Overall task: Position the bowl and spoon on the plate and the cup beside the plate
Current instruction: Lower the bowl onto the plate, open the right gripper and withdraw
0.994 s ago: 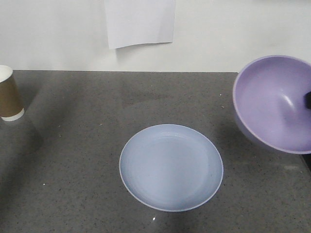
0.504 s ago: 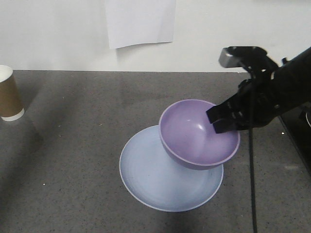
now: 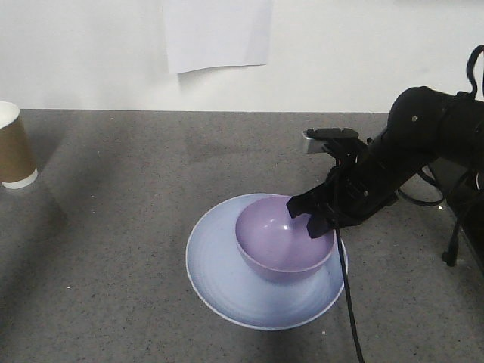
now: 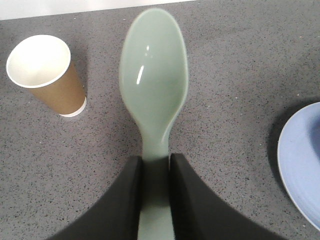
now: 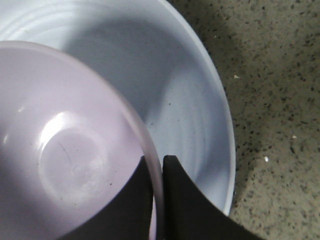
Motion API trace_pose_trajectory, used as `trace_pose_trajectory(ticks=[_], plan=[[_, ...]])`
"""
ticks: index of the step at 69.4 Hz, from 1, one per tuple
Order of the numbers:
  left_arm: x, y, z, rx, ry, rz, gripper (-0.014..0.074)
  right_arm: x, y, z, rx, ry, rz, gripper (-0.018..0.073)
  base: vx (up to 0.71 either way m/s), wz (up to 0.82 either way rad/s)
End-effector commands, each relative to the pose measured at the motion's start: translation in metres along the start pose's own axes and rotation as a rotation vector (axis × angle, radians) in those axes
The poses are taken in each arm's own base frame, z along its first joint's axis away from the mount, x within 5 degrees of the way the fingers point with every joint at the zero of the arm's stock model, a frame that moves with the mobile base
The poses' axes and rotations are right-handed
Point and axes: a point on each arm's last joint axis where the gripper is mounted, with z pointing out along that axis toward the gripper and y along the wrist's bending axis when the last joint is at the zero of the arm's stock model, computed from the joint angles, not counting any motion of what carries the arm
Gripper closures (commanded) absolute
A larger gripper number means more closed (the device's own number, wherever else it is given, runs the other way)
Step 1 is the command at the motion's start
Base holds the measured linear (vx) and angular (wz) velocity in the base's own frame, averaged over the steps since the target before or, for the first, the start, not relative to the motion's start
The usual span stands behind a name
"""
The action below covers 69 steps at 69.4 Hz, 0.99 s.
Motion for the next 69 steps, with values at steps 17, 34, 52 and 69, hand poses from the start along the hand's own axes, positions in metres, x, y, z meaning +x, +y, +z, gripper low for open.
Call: trace_pose_trajectory(ticks=[17, 34, 52, 69], plan=[[-0.0077, -0.0002, -0.0164, 0.015, -0.110, -0.002, 0.0603, -0.0087, 0.0051, -0.0154, -0.011, -0.089, -0.002, 0.0547, 0.00, 0.00], [-0.0077, -0.0002, -0.0164, 0.015, -0.110, -0.002, 0.0603, -0.0087, 0.0051, -0.0154, -0.011, -0.089, -0.002, 0.0451, 0.00, 0.00], [-0.0077, -0.0001, -0.0164, 0.015, -0.110, -0.002, 0.0603, -0.0087, 0.0044, -0.0155, -0.011, -0.090, -0.001, 0.0221, 0.00, 0.00], [-0.0077, -0.0001, -0.0164, 0.015, -0.110, -0.002, 0.0603, -0.0081, 0.0058, -0.0239, -0.006, -0.114, -0.006, 0.0050, 0.00, 0.00]])
